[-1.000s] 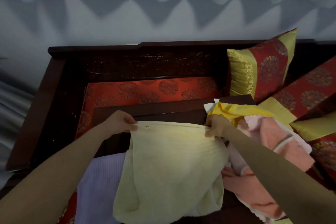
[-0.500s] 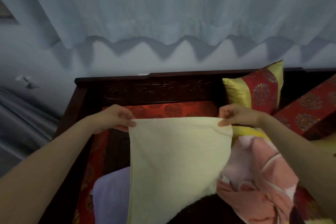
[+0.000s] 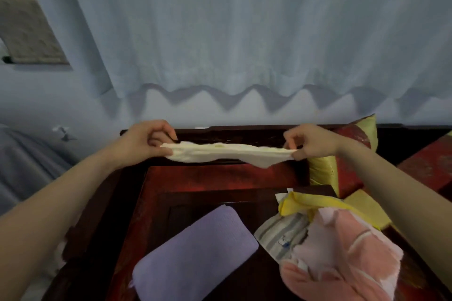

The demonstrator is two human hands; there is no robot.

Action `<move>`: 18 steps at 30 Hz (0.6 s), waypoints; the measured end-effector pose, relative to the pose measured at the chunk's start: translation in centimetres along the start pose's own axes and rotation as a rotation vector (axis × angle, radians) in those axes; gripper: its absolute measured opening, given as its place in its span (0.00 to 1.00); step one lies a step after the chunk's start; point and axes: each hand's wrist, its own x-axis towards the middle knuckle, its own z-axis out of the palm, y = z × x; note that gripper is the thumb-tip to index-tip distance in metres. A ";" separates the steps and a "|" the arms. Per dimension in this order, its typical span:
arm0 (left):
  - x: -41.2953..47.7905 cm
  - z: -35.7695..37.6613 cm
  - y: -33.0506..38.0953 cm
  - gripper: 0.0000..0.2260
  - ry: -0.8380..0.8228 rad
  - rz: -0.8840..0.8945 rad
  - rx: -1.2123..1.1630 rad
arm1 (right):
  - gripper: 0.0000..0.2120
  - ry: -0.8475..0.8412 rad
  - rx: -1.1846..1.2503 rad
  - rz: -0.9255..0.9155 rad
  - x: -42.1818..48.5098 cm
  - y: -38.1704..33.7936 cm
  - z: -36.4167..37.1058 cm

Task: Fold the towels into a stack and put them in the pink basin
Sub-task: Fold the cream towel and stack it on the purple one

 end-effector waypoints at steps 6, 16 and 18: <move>-6.5 6.9 -6.1 0.15 -0.303 -0.033 0.368 | 0.07 -0.228 -0.129 -0.017 -3.2 3.6 9.8; -9.9 18.0 -16.8 0.08 -0.653 -0.274 0.141 | 0.09 -0.470 0.196 0.213 -6.6 10.6 22.0; -8.4 17.3 -16.6 0.03 -0.483 -0.405 -0.075 | 0.07 -0.356 0.354 0.264 -5.5 10.5 20.8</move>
